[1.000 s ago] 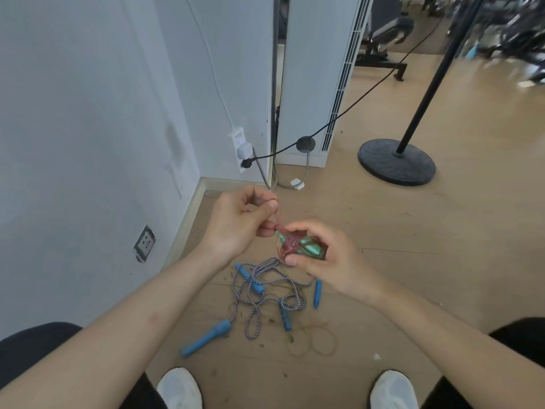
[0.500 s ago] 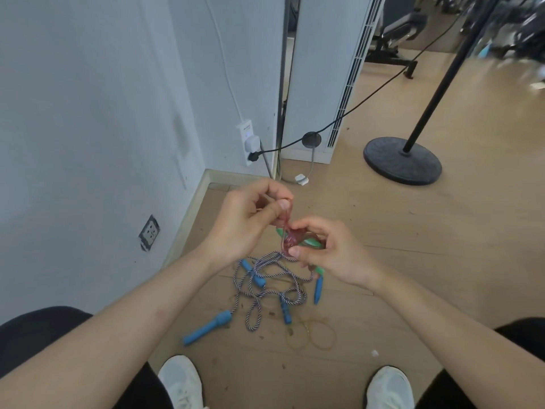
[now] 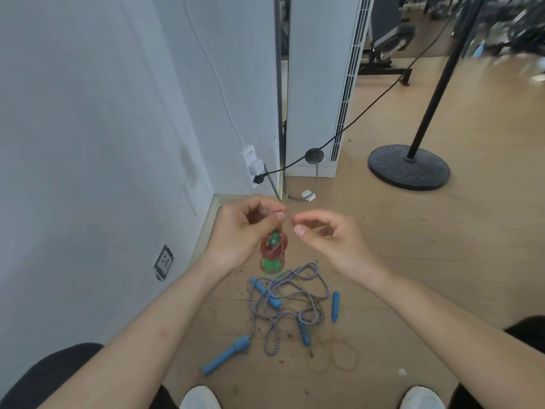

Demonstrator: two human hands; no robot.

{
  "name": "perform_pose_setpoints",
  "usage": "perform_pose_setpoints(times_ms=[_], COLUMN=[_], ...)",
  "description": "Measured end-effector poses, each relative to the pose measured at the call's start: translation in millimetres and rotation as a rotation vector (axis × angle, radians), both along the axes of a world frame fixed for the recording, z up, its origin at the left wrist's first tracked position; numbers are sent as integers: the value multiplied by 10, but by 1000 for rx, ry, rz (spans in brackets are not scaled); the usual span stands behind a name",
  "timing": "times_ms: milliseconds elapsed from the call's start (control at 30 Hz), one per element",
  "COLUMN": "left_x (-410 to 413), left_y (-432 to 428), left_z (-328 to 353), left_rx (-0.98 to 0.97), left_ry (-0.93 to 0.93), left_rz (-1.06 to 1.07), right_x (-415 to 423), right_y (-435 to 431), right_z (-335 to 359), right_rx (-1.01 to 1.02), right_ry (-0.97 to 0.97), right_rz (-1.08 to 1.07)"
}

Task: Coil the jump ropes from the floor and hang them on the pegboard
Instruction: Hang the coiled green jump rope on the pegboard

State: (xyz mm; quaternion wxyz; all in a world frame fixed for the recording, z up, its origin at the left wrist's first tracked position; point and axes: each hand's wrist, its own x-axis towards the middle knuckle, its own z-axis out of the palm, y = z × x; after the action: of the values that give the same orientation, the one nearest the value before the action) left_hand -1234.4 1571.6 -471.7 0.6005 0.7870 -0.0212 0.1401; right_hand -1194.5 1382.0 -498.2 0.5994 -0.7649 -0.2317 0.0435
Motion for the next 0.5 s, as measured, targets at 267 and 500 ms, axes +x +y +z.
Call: perform_pose_setpoints(times_ms=[267, 500], left_x=[-112, -277], left_y=[55, 199], left_z=[187, 632], left_rx=[-62, -78], left_ry=[2, -26], left_rz=[24, 117], right_x=[85, 97], right_y=[246, 497], right_z=[124, 508], right_rx=[81, 186], right_ry=[18, -31], right_rz=[80, 115])
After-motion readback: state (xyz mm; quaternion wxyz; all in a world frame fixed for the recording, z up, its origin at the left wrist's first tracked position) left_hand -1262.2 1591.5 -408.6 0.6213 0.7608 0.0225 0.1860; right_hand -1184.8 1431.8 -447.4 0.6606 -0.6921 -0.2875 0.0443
